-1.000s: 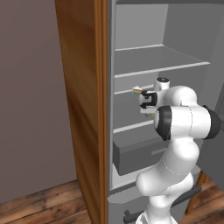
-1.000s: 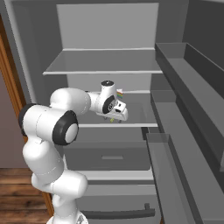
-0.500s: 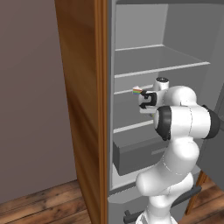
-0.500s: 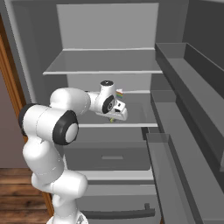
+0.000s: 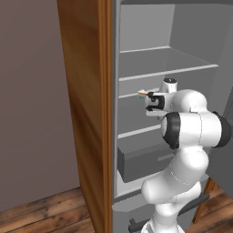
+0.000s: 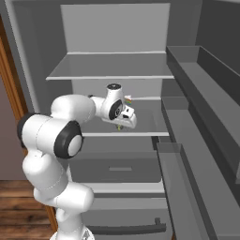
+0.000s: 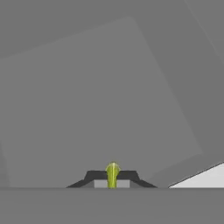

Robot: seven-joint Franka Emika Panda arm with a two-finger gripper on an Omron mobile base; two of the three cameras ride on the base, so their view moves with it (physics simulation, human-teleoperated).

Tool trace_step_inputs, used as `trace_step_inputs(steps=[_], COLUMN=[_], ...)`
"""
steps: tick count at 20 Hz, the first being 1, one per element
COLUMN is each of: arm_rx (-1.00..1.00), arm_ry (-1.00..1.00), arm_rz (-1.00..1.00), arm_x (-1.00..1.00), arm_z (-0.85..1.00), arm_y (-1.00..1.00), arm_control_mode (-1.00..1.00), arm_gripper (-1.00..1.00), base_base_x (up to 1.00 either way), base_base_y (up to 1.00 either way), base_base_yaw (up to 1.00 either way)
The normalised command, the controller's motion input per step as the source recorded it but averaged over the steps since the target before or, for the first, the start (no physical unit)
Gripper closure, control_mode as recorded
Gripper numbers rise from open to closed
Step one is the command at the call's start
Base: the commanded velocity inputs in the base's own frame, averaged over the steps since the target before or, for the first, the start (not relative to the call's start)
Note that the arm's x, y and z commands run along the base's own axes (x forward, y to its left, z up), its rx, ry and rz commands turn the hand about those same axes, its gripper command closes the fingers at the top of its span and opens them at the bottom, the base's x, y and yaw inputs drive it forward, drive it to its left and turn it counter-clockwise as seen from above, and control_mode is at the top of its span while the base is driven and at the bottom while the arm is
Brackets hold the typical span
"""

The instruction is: Take the lemon wedge from the fridge and place it on the plate with fish on the dining counter.

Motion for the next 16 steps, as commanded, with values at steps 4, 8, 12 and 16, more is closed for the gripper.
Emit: trace_step_inputs(steps=[4,8,12,16], arm_rx=[0.0,0.0,0.0,0.0], arm_ry=[-0.08,-0.05,-0.06,-0.12], arm_rz=[0.0,0.0,0.0,0.0], arm_x=[-0.61,-0.98,-1.0,-1.0], arm_z=[0.96,0.86,0.52,0.24], arm_y=[0.01,0.19,0.2,0.15], arm_control_mode=[-1.0,-1.0,-1.0,-1.0], arm_gripper=[1.0,1.0,1.0,1.0], base_base_x=[0.0,0.0,0.0,0.0], base_base_y=[0.0,0.0,0.0,0.0], base_base_yaw=[0.0,0.0,0.0,0.0])
